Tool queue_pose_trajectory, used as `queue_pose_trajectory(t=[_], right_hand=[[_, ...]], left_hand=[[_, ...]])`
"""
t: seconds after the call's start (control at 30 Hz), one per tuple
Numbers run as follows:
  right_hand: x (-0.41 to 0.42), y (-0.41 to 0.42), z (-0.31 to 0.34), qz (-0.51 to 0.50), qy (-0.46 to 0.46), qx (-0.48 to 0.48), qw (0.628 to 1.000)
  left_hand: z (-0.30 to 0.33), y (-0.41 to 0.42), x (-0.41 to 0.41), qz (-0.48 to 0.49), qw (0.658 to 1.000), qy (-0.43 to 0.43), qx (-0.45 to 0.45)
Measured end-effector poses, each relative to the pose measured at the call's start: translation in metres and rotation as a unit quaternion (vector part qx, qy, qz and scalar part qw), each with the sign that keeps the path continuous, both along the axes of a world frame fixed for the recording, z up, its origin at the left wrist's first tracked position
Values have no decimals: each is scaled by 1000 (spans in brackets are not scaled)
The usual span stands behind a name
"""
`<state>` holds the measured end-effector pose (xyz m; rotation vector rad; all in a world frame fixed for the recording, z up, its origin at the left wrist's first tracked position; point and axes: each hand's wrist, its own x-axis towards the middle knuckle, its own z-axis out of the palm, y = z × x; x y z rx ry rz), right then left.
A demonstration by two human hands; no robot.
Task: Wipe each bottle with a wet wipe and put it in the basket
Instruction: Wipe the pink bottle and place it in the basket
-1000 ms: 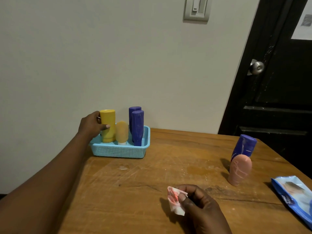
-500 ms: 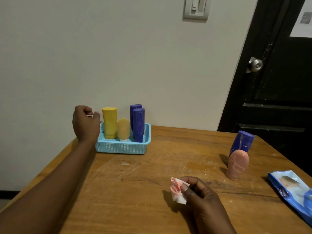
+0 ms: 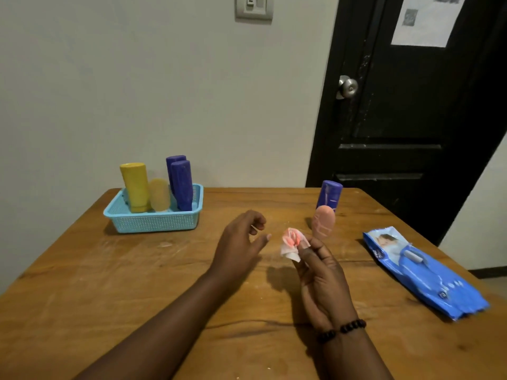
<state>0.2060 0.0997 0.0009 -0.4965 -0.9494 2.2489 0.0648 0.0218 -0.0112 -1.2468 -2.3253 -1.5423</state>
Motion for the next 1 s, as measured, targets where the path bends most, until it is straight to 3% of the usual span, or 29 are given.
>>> queue_pose_trajectory(t=[0.37,0.8,1.0], right_hand=[[31,45,-3,-107,24,-109,988],[44,66,-17,-131,-15,-106,986],[46,70,-23,-134,-24,-86,987]], left_hand=[[-11,102,31,-29,988,-139,-62],[-36,137,32,-7,992,-130,-2],[-20,115,40,-73,952,-289,67]])
